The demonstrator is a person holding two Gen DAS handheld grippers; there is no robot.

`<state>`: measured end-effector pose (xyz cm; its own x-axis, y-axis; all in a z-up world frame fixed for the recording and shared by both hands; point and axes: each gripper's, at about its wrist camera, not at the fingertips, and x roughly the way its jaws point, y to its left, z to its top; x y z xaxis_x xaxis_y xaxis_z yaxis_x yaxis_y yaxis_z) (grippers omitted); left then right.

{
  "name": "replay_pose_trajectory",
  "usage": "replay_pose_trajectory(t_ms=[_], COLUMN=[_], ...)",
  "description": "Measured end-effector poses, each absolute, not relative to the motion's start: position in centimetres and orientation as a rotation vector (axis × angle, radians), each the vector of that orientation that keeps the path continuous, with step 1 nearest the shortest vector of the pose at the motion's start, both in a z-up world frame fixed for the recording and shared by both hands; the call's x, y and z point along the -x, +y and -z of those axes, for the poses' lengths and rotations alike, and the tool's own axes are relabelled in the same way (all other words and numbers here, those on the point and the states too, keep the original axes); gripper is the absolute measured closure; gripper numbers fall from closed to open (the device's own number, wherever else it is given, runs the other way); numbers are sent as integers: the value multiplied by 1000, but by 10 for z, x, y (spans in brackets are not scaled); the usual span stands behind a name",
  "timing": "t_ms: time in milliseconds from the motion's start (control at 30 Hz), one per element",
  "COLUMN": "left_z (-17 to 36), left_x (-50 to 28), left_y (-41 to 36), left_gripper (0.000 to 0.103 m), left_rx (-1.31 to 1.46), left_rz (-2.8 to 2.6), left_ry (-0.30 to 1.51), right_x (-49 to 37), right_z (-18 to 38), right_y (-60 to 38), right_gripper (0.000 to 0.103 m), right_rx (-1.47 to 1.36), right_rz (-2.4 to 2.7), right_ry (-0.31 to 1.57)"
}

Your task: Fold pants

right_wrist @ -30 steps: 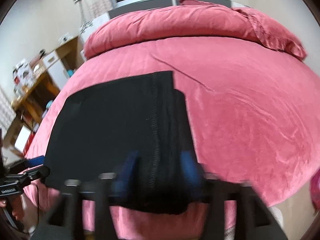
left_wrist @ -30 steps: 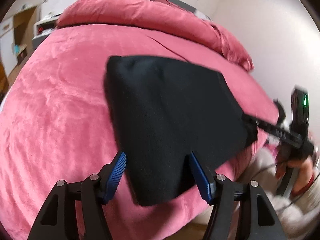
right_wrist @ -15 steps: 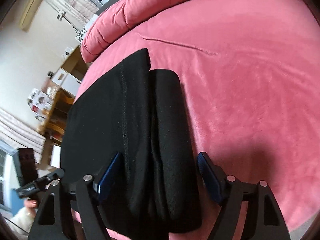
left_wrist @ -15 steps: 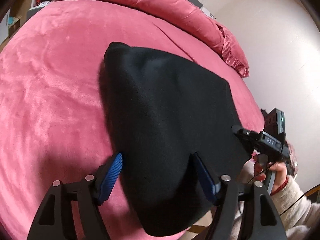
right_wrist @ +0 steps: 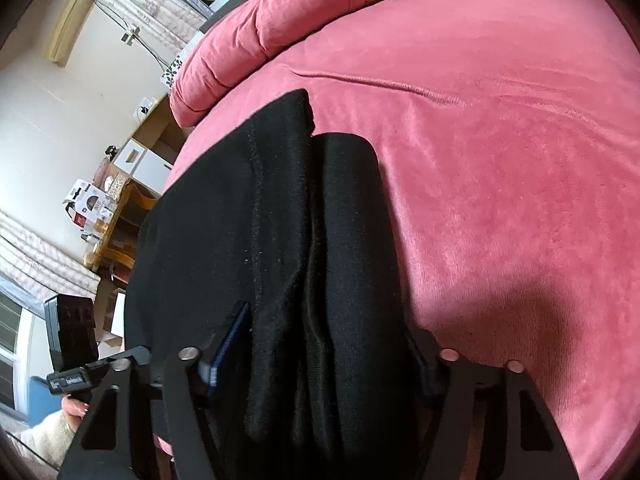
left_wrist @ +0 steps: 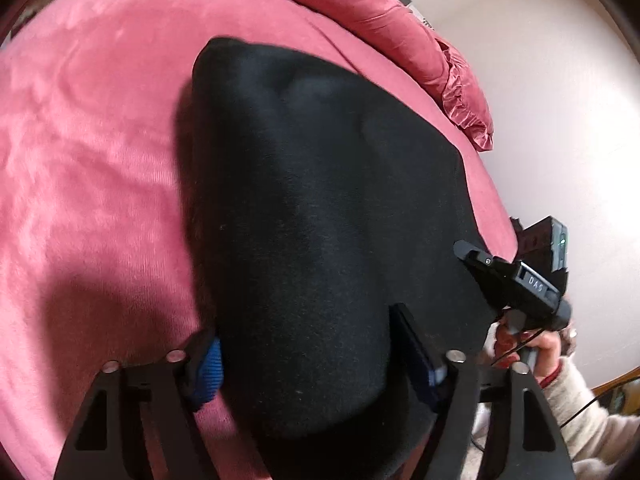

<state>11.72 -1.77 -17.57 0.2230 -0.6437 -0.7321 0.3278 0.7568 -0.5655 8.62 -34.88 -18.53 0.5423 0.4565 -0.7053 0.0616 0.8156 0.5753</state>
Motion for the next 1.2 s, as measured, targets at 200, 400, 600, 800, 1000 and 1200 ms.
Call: replay_pose_trajectory(t_ms=[200, 400, 600, 800, 1000, 1200], left_z=[157, 144, 130, 120, 112, 104], left_x=[-105, -92, -74, -74, -108, -157], left_y=[-27, -17, 13, 39, 43, 35], left_gripper=[48, 51, 51, 51, 51, 51], left_rx=[215, 177, 145, 137, 131, 96], left_rz=[653, 607, 545, 481, 450, 444], left_ry=[1091, 1043, 981, 937, 900, 858], right_x=[-76, -69, -69, -78, -107, -144], right_z=[170, 154, 140, 130, 120, 114], right_y=[-337, -321, -288, -257, -244, -250], right_gripper=[52, 55, 56, 56, 56, 56], right_rx=[-520, -504, -489, -459, -426, -440], right_rz=[-220, -233, -296, -347, -363, -347], right_ry=[932, 899, 880, 862, 839, 801])
